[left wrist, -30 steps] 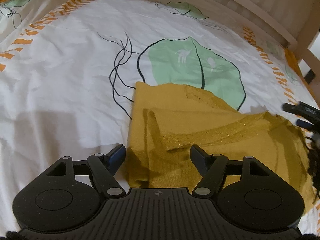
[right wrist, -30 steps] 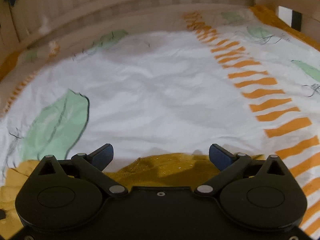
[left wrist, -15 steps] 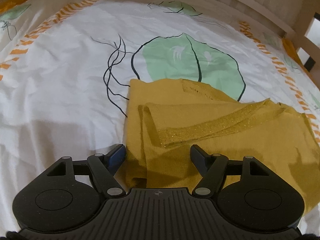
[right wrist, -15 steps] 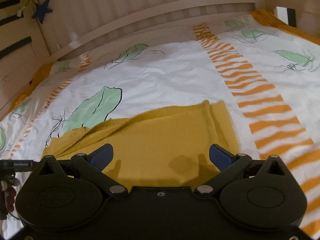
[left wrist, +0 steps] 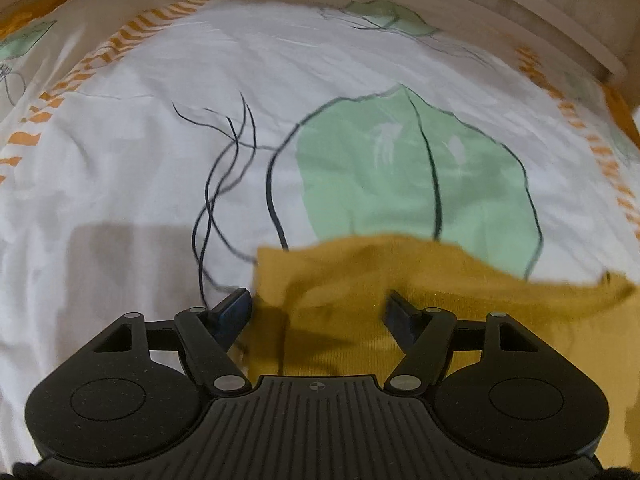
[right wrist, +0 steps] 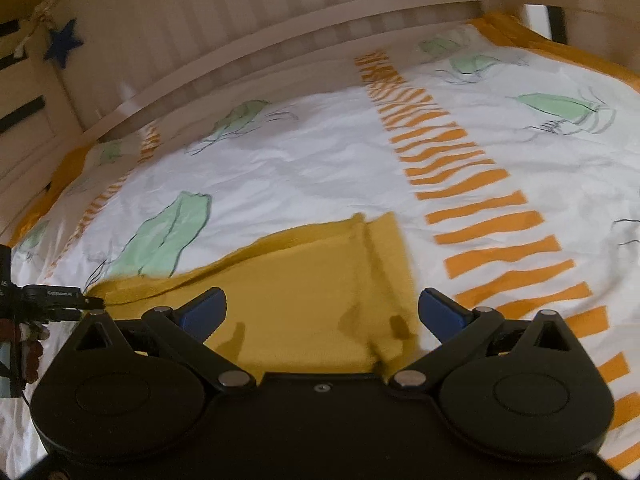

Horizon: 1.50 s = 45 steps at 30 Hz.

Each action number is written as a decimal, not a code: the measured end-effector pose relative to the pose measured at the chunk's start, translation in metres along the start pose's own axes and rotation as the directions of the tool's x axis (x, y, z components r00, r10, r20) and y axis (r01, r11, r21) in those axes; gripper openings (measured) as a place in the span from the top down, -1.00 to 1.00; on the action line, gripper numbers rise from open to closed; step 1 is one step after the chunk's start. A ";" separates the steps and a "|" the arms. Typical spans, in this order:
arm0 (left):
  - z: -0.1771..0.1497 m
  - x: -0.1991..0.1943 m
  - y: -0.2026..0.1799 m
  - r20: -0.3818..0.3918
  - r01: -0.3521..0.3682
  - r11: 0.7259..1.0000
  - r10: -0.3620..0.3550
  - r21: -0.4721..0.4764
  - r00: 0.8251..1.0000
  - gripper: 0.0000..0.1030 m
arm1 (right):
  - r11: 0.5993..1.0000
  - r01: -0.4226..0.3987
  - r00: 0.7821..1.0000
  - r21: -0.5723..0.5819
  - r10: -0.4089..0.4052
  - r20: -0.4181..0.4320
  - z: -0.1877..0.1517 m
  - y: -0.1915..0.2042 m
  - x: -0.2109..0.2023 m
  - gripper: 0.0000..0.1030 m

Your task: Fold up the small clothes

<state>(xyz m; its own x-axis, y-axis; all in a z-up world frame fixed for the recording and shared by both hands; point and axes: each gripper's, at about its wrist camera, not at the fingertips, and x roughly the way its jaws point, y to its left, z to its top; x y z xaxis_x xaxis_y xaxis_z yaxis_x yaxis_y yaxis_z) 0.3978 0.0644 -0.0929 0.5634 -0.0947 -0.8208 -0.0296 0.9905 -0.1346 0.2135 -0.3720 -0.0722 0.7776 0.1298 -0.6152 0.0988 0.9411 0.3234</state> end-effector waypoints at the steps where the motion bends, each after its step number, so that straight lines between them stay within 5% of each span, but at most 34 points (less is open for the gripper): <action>1: 0.004 0.001 0.002 -0.001 -0.008 1.000 0.008 -0.027 1.000 -0.35 | 1.000 0.003 1.000 0.013 -0.003 0.002 0.001 -0.004 0.000 -0.99; 6: 0.008 -0.020 0.001 0.028 -0.034 0.995 0.037 -0.090 0.999 -0.35 | 0.989 -0.017 1.000 0.149 0.016 0.004 0.008 -0.030 -0.004 -0.99; 15: -0.032 -0.083 -0.071 0.027 0.103 0.987 -0.107 0.123 0.994 -0.35 | 0.946 -0.091 0.993 0.313 0.108 -0.039 0.009 -0.059 -0.001 -0.99; 20: -0.056 -0.092 -0.113 0.014 0.155 0.969 -0.161 0.192 0.987 -0.36 | 0.914 -0.126 0.982 0.387 0.170 -0.082 0.004 -0.068 0.007 -0.99; 22: -0.062 -0.090 -0.122 0.009 0.165 0.966 -0.170 0.201 0.985 -0.36 | 0.907 -0.155 0.982 0.391 0.185 -0.040 0.005 -0.069 0.003 -0.99; 26: -0.074 -0.082 -0.136 -0.030 0.184 0.958 -0.182 0.218 0.983 -0.36 | 0.846 -0.295 0.952 0.444 0.301 0.059 0.008 -0.074 0.004 -0.99; 29: -0.084 -0.079 -0.140 -0.057 0.189 0.952 -0.180 0.239 0.982 -0.36 | 0.798 -0.345 0.927 0.494 0.371 0.048 0.003 -0.076 0.017 -1.00; 34: -0.093 -0.077 -0.136 -0.091 0.193 0.952 -0.176 0.237 0.980 -0.36 | 0.811 -0.301 0.915 0.502 0.393 -0.087 -0.005 -0.073 0.034 -0.99; 38: -0.091 -0.077 -0.130 -0.092 0.188 0.959 -0.171 0.213 0.981 -0.36 | 0.830 -0.285 0.884 0.480 0.420 -0.203 -0.002 -0.073 0.034 -0.99; 42: -0.089 -0.076 -0.128 -0.092 0.179 0.962 -0.163 0.205 0.982 -0.35 | 0.835 -0.297 0.904 0.464 0.402 -0.146 0.005 -0.071 0.027 -1.00; 45: -0.089 -0.074 -0.131 -0.093 0.180 0.963 -0.164 0.202 0.982 -0.36 | 0.810 -0.336 0.898 0.481 0.429 -0.095 0.002 -0.070 0.034 -0.99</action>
<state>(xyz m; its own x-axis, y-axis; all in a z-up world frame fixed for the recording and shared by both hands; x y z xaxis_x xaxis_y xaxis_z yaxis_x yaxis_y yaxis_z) 0.2864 -0.0674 -0.0645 0.4811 -0.2646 -0.8358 0.2399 0.9567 -0.1647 0.2340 -0.4338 -0.1144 0.6821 0.5497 -0.4822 0.1172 0.5687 0.8141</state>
